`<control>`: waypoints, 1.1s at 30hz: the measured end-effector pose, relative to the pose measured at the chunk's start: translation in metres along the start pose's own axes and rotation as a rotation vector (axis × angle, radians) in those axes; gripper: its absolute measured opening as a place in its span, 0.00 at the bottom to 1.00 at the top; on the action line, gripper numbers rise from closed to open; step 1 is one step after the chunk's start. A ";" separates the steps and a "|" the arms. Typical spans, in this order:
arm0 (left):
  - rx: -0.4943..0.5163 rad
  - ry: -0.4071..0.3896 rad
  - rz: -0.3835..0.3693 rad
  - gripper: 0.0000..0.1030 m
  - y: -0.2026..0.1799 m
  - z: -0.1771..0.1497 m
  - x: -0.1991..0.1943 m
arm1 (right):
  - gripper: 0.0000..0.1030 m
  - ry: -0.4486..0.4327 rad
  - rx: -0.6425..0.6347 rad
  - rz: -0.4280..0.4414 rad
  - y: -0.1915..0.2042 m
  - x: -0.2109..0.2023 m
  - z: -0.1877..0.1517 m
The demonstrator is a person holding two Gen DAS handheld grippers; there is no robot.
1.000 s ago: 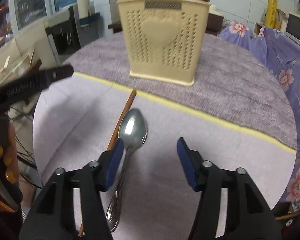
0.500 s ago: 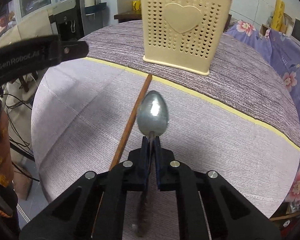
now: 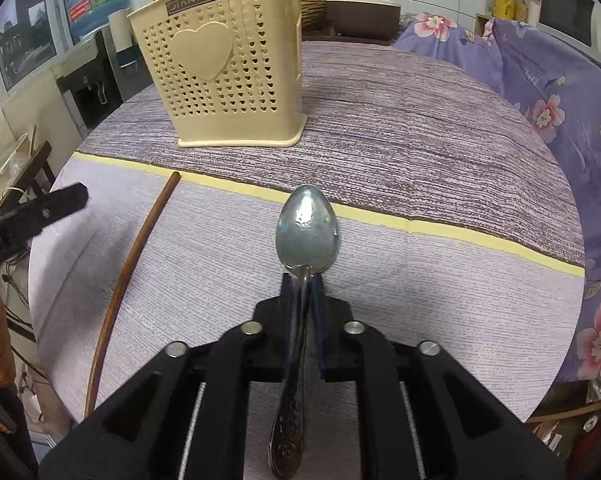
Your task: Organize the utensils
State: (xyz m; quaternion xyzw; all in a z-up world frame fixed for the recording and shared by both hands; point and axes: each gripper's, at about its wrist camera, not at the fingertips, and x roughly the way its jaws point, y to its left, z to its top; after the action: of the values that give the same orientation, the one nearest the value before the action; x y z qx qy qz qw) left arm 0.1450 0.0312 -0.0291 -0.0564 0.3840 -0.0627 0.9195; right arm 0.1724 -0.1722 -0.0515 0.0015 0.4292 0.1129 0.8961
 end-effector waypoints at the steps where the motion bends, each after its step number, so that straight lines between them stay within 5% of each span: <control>1: 0.004 0.016 -0.003 0.68 -0.002 0.000 0.003 | 0.50 -0.009 0.003 0.002 0.000 -0.001 0.001; 2: 0.004 0.033 -0.010 0.69 -0.005 0.000 0.006 | 0.61 -0.027 0.004 0.001 0.000 -0.003 0.003; 7: 0.030 0.112 -0.032 0.69 -0.017 0.000 0.020 | 0.61 -0.021 -0.011 -0.028 -0.002 0.002 0.018; 12: 0.043 0.110 -0.022 0.66 -0.027 0.000 0.028 | 0.61 0.010 -0.013 -0.045 -0.004 0.011 0.024; 18: 0.114 0.131 0.015 0.42 -0.043 0.001 0.042 | 0.59 0.043 -0.024 -0.046 -0.002 0.021 0.024; 28: 0.127 0.129 0.048 0.38 -0.048 0.010 0.055 | 0.40 0.042 -0.037 -0.076 0.003 0.029 0.032; 33: 0.115 0.128 0.048 0.15 -0.048 0.017 0.061 | 0.37 0.042 -0.038 -0.074 0.003 0.032 0.036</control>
State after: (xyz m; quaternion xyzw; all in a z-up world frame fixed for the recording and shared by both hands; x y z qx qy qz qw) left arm 0.1957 -0.0248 -0.0525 0.0097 0.4388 -0.0660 0.8961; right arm 0.2188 -0.1594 -0.0526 -0.0339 0.4453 0.0878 0.8904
